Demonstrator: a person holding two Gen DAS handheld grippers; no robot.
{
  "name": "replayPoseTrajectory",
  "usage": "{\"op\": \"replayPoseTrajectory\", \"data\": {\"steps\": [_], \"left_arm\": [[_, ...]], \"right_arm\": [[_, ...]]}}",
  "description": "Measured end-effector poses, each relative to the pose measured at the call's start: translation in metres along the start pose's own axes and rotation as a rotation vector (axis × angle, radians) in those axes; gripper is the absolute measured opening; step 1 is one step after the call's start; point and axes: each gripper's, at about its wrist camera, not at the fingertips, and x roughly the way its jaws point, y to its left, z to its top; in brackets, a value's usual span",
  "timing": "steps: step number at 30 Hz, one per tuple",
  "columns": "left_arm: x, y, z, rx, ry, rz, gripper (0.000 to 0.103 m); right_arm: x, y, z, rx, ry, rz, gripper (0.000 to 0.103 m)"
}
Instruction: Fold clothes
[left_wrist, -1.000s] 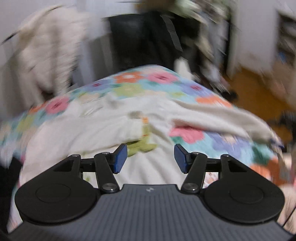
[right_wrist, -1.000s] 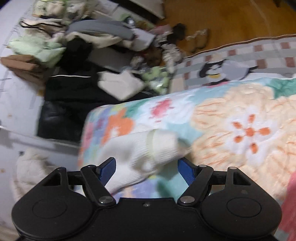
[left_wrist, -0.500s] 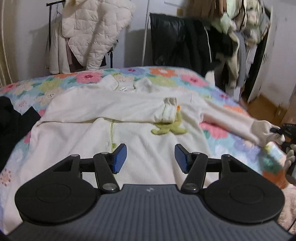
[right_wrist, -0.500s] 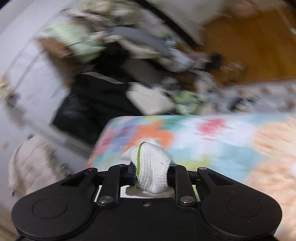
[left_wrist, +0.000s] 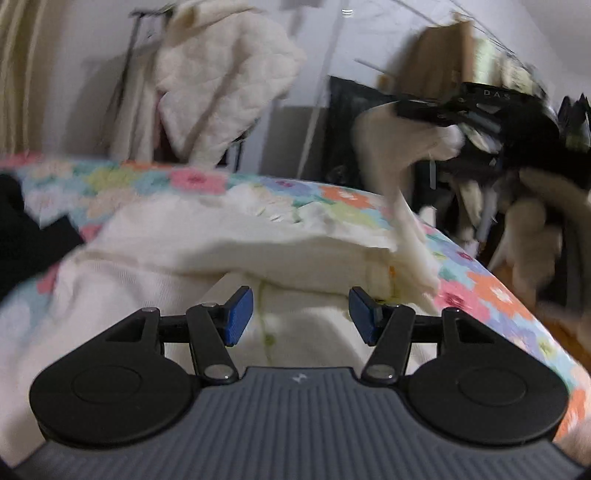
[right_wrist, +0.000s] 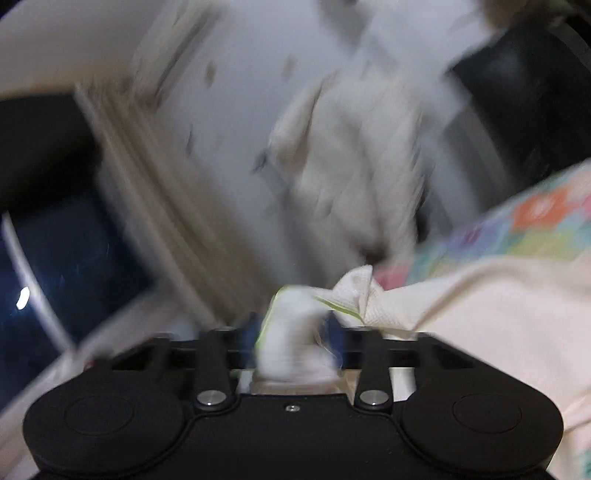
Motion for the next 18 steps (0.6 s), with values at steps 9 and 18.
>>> {"op": "replayPoseTrajectory", "data": {"steps": [9, 18], "left_arm": [[0.040, 0.037, -0.013, 0.005, 0.059, 0.014, 0.057], [0.047, 0.010, 0.017, 0.325, -0.004, 0.037, 0.076]], "right_arm": [[-0.042, -0.095, -0.027, 0.188, 0.015, -0.295, 0.060], [-0.088, -0.124, -0.021, -0.082, 0.103, -0.584, 0.062]]}}
